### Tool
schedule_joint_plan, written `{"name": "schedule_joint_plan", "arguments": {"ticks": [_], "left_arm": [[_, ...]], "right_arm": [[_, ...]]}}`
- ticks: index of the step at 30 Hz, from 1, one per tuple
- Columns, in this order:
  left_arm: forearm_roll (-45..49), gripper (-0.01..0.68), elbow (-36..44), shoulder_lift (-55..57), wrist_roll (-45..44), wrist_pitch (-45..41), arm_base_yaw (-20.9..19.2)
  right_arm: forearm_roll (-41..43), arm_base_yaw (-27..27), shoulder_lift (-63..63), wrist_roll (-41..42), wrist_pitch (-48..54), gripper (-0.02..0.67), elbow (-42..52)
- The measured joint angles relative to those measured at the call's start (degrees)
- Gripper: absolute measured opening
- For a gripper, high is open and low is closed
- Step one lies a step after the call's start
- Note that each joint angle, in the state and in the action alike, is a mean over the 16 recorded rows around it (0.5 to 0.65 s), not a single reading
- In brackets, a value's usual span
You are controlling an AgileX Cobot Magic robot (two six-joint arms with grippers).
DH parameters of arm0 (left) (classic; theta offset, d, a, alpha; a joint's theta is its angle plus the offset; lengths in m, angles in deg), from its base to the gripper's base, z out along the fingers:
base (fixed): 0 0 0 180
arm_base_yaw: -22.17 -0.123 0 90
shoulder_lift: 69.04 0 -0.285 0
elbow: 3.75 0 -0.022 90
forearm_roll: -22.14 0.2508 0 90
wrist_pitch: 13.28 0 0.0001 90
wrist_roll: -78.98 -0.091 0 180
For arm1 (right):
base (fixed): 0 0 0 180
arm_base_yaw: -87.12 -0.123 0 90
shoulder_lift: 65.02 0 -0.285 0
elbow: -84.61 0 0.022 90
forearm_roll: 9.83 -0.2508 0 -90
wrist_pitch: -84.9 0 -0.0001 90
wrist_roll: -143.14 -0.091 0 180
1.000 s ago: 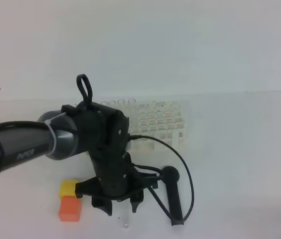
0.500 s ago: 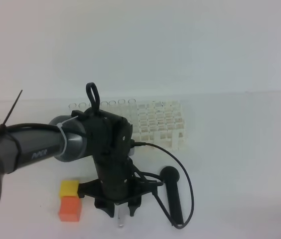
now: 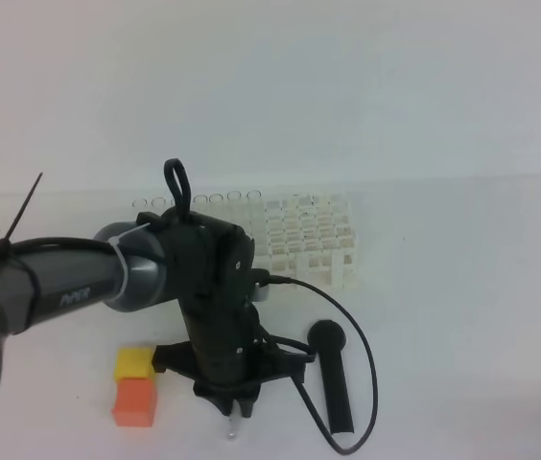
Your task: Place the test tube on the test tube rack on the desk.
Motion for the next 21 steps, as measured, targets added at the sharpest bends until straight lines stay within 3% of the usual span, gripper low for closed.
{"name": "schedule_joint_plan", "arguments": {"ticks": [12, 21], "left_arm": [[-0.7, -0.001, 2.1, -10.3, -10.5, 14.4, -0.1], [-3.4, -0.001, 12.5, -24.5, -16.2, 26.0, 0.1]], "right_arm": [[0.0, 0.0, 0.0, 0.0, 0.0, -0.001, 0.0], [0.0, 0.0, 0.0, 0.0, 0.0, -0.001, 0.0]]}}
